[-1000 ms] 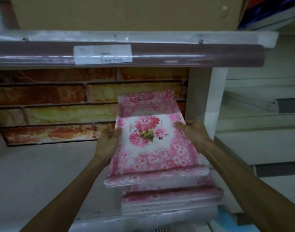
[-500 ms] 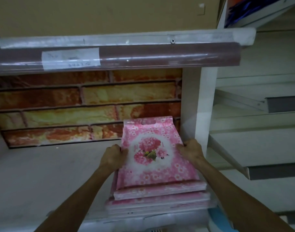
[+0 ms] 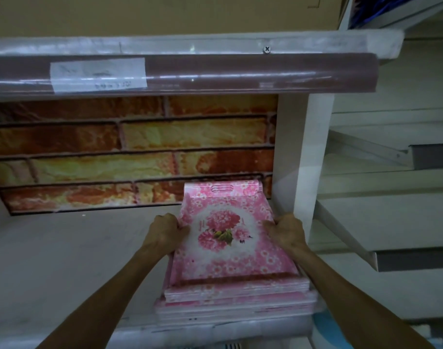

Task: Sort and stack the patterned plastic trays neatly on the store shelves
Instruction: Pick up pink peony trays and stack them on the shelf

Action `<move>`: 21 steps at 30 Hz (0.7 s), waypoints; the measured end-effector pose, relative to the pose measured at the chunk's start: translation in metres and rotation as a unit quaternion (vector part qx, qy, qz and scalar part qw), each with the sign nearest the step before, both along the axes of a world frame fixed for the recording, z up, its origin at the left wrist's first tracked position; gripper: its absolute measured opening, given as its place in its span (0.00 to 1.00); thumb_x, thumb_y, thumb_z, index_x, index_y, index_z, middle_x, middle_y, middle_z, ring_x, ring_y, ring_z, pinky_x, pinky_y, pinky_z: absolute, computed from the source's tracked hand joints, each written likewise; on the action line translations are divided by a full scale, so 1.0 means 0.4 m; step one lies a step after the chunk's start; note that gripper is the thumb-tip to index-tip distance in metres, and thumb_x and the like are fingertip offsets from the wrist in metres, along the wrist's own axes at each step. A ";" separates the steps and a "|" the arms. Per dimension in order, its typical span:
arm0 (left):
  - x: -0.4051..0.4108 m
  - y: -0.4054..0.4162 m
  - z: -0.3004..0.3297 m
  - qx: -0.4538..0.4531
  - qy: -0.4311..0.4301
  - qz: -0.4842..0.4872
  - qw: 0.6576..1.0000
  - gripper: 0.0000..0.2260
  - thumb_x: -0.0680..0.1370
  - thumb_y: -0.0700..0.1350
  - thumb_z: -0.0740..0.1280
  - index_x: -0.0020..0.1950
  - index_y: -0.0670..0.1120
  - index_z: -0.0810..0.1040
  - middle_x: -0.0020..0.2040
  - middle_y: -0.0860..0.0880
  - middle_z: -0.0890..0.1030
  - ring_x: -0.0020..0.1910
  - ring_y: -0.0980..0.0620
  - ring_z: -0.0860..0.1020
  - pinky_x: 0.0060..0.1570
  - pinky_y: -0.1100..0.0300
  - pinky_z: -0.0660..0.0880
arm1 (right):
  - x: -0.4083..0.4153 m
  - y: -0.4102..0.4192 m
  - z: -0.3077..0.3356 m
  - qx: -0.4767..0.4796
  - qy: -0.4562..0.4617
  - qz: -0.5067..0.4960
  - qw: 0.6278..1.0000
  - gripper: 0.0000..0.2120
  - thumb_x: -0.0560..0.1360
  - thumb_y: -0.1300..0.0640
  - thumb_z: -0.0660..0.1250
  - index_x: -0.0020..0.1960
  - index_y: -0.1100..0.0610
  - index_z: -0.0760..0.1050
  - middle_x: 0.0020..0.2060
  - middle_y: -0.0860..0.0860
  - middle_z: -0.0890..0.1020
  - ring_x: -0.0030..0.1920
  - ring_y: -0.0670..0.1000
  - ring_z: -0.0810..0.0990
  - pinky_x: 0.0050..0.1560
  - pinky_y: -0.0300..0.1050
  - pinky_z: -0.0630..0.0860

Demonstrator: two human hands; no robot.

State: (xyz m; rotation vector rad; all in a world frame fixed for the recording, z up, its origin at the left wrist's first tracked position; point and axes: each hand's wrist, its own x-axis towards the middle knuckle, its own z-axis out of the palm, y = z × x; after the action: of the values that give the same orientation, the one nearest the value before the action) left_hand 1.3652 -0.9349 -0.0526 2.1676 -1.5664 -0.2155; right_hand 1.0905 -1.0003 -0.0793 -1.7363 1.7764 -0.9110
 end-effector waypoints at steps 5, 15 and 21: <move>-0.001 0.003 0.009 -0.020 0.019 0.011 1.000 0.18 0.75 0.51 0.71 0.34 0.38 0.81 0.30 0.44 0.80 0.29 0.48 0.80 0.35 0.60 0.80 | -0.002 -0.002 -0.006 -0.011 0.000 -0.009 1.000 0.20 0.75 0.52 0.69 0.26 0.54 0.70 0.25 0.48 0.75 0.25 0.45 0.73 0.21 0.36 0.62; 0.030 -0.013 -0.040 -0.055 -0.019 -0.021 0.998 0.20 0.75 0.56 0.69 0.26 0.48 0.76 0.14 0.56 0.71 0.15 0.64 0.73 0.23 0.75 0.69 | -0.065 0.021 -0.029 0.016 -0.154 0.028 0.988 0.13 0.72 0.44 0.72 0.47 0.54 0.80 0.41 0.47 0.84 0.45 0.49 0.83 0.43 0.40 0.78; 0.058 -0.012 -0.073 -0.094 -0.025 0.001 0.995 0.22 0.71 0.69 0.64 0.39 0.50 0.77 0.35 0.52 0.82 0.32 0.51 0.81 0.38 0.55 0.82 | -0.070 0.039 -0.043 0.038 -0.197 0.014 0.980 0.26 0.72 0.37 0.68 0.59 0.55 0.72 0.53 0.52 0.81 0.50 0.52 0.80 0.54 0.49 0.77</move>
State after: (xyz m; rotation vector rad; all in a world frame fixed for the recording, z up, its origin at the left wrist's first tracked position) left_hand 1.3884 -0.9396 -0.0818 2.0436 -1.5447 -0.0125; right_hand 1.0624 -0.9846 -0.0964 -1.4116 1.5025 -1.0734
